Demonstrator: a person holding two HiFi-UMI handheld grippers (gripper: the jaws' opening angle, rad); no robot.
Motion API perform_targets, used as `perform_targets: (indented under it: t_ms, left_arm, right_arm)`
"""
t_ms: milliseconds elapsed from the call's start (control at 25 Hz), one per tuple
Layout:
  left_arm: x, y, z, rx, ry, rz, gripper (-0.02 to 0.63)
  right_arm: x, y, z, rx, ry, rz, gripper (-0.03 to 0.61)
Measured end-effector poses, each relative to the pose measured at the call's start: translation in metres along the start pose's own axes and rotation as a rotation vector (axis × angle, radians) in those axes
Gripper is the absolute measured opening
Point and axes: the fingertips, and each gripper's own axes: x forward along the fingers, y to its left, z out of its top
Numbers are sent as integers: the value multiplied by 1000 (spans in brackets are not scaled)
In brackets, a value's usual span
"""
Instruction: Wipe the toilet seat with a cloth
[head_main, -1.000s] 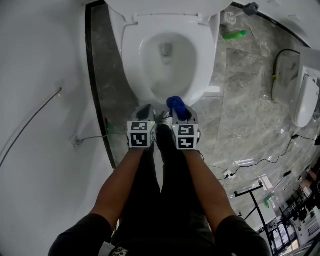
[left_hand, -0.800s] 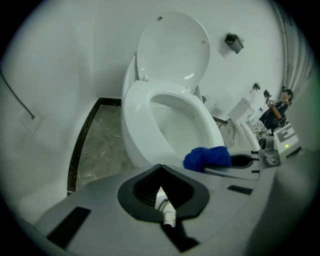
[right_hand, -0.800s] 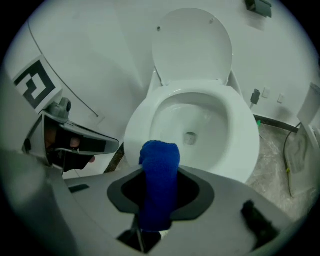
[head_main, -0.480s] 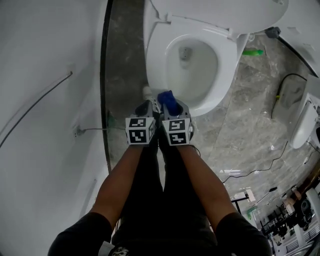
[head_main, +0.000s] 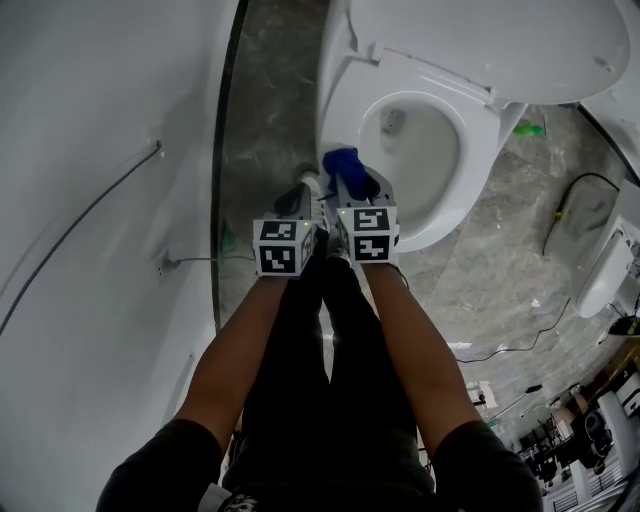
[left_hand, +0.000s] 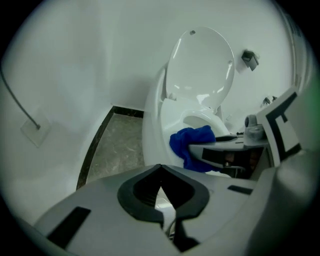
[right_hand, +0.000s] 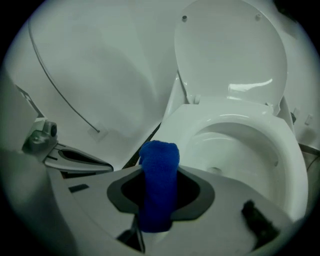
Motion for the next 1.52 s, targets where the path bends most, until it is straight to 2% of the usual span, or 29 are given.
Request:
perform_targets:
  t_ms: [120,240,320,480,720,840,960,1080,1160,1320,1440,1520]
  left_arm:
    - [13,14,33,33,-24,-14,9]
    - [26,25,67,13,-48,-31,9]
    - [34,31,82,7,-48,-40,10]
    - [47,38,111,45,-59,-52,9]
    - [54,26,156,74,-85,-83,9]
    - [53,20,176,115,-91,-93,9]
    - [33,9,183,131,-104,-111,10]
    - [-5,-19,187,109,-156,-209,9]
    - [-37,-40,189,103,-204,-253,10]
    - [-107,-92,193,91,-299,-256,10]
    - [-169,-144,190,139,-397,-253,11]
    - [-209,-177,178,218,-450,-240,11]
  right_arm:
    - [13,-9,25,-24,-20,6,107]
    - [24,-22,49,-30,-39,-13,107]
    - [31,-29,65,-51,-49,-32,107]
    - [45,-46,98,-109,-70,-65,107]
    - [54,-76,131,-53,-94,-139,107]
    - [46,-79,150,-74,-127,-154,107]
    - [0,-69,168,-58,-232,-151,107]
    - [-69,-58,175,-36,-334,-169,107]
    - [-118,-52,171,-15,-387,-184,107]
    - [-214,-49,149,1,-444,-230,107]
    - [-289,-50,130,16,-491,-272,106]
    - [-338,-45,124,10,-533,-280,106]
